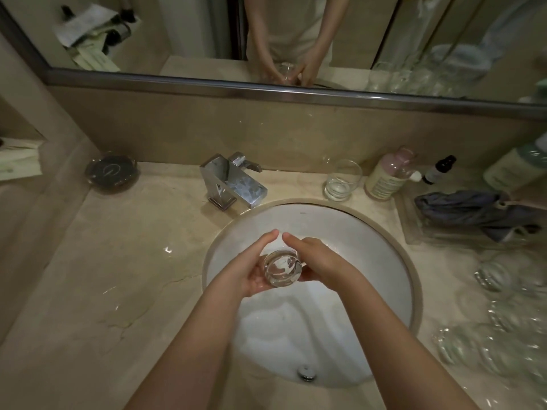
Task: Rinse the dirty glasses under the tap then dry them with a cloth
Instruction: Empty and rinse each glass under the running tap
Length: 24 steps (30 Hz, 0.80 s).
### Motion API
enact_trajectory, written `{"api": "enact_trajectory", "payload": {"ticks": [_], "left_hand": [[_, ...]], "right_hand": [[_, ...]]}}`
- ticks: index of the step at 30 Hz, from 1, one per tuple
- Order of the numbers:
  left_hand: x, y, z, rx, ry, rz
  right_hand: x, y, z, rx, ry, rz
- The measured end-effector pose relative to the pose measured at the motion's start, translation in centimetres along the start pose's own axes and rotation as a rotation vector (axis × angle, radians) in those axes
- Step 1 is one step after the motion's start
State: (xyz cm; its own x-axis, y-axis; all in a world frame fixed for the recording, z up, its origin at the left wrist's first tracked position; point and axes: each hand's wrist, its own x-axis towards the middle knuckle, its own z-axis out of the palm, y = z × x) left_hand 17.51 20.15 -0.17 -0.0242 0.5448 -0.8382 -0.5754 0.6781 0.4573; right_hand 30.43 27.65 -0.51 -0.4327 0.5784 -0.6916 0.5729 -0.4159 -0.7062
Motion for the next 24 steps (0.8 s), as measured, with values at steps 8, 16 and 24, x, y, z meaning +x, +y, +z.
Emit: {"api": "enact_trajectory", "payload": {"ticks": [8, 16, 24], "left_hand": [[1.6, -0.5, 2.1, 0.035, 0.232, 0.339], [3.0, 0.6, 4.4, 0.265, 0.394, 0.658], [3.3, 0.1, 4.3, 0.244, 0.426, 0.691]], "right_hand": [[0.1, 0.8, -1.9, 0.166, -0.005, -0.152], [4.3, 0.1, -7.2, 0.369, 0.514, -0.169], [8.5, -2.1, -10.6, 0.098, 0.708, -0.252]]}}
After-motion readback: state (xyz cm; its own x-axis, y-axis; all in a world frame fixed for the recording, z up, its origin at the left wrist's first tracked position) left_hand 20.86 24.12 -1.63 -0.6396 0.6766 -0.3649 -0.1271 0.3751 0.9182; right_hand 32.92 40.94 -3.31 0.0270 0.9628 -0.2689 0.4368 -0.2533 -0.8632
